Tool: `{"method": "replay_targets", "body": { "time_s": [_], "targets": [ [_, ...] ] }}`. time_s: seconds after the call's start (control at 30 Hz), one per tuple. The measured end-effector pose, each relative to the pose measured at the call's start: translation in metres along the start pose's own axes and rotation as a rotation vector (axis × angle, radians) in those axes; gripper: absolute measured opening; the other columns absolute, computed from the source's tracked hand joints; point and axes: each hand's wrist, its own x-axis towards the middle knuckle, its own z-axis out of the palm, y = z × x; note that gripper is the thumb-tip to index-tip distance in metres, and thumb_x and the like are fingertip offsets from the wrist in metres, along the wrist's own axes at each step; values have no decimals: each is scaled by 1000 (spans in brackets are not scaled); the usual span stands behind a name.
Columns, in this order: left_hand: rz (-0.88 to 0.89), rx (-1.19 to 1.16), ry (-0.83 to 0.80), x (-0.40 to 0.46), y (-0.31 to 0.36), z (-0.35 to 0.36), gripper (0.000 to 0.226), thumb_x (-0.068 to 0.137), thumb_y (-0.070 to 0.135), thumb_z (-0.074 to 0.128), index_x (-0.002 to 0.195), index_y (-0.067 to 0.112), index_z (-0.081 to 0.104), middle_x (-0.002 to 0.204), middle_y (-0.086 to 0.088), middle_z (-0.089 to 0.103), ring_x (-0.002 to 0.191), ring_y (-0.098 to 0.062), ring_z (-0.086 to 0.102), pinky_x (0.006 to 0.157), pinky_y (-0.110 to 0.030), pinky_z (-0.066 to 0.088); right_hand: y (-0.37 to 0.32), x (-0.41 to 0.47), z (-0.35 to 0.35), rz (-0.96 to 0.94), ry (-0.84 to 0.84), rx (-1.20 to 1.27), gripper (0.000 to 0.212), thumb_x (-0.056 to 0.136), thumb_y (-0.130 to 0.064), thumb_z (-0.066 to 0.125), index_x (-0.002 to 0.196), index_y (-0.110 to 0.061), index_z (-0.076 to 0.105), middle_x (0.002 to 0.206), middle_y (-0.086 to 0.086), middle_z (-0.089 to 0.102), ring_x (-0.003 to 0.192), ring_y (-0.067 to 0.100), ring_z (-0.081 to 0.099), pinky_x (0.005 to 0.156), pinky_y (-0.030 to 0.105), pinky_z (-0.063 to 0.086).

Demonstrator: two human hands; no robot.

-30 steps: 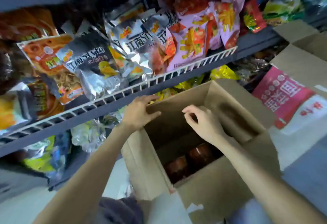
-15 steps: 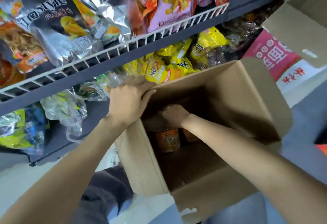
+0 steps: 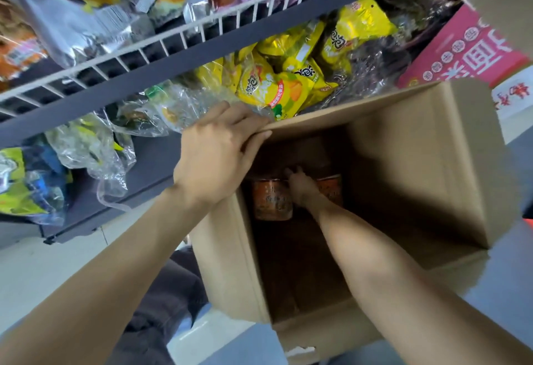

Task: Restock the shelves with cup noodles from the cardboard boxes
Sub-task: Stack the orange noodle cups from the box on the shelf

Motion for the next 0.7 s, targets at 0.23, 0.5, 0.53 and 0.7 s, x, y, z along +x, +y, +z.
{"method": "replay_targets", "body": {
  "time_s": [0.23,0.5,0.53,0.7],
  "targets": [
    [-5,7,3,-4,7,-1,18,93,27,57,104,21,71,90,2,65,85,-14,48,62,-23,30,-53,-8,16,260,189,503,79,92,-46,52,145,3,19,148,24,25,134,36,31,109,38,27],
    [-48,14,18,-12,1,-3,17,94,27,56,100,20,71,88,1,64,83,-15,49,61,-27,36,-31,4,46,39,77,-7,106,80,-52,65,148,-35,-14,151,32,6,139,44,18,113,47,23],
    [-52,13,26,-13,0,-3,17,93,26,57,99,20,71,87,1,64,83,-15,49,60,-28,37,-29,5,44,11,72,-56,106,80,-48,67,150,-31,-10,148,33,13,136,44,25,111,46,26],
    [-44,11,44,-15,-2,-2,16,93,26,58,99,20,71,87,2,64,82,-16,49,57,-31,41,-24,2,32,7,145,-48,87,75,-45,73,144,-20,27,144,24,29,128,36,38,107,40,28]
  ]
}}
